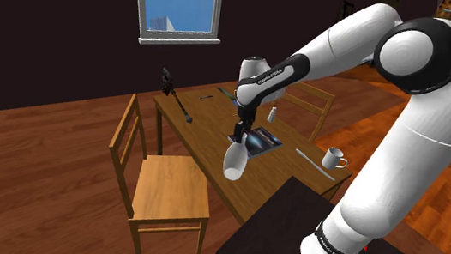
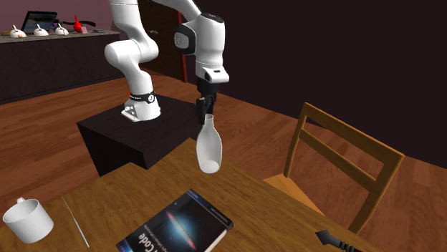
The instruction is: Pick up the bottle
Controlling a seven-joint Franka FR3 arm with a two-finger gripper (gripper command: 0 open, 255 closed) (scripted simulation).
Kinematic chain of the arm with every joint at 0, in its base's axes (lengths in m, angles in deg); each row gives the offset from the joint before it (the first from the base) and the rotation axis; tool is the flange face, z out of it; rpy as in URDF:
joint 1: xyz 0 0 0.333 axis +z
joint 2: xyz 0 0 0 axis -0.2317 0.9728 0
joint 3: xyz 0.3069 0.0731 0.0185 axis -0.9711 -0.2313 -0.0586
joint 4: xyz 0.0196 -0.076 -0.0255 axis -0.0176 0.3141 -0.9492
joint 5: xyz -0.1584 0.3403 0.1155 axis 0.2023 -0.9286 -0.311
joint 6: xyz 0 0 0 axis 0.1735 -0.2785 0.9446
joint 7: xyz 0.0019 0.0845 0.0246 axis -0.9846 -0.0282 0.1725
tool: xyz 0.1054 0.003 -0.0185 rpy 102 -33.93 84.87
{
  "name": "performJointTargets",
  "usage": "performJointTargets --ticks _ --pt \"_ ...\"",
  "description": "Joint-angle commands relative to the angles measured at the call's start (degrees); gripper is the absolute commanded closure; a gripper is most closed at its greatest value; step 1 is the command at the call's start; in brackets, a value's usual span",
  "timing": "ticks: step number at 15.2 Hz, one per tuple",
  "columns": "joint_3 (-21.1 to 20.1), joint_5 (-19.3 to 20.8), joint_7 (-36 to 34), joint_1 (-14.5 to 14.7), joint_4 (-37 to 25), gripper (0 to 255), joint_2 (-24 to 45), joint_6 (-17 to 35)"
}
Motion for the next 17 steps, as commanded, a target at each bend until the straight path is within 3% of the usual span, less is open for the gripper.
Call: performJointTargets --ticks 1,4,5,14,17 --pt "-0.02 -0.01 -0.1 0.01 0.59 0 1.01 1.62" --pt "-0.02 -0.04 -0.13 0.0 0.89 0 1.93 2.84" --pt "0.01 -0.05 -0.08 -0.03 0.84 255 2.01 2.87" --pt "-0.02 -0.04 -0.13 -0.01 0.88 255 1.94 2.84" --pt "-0.03 0.01 -0.08 0.03 0.3 255 0.19 0.51"
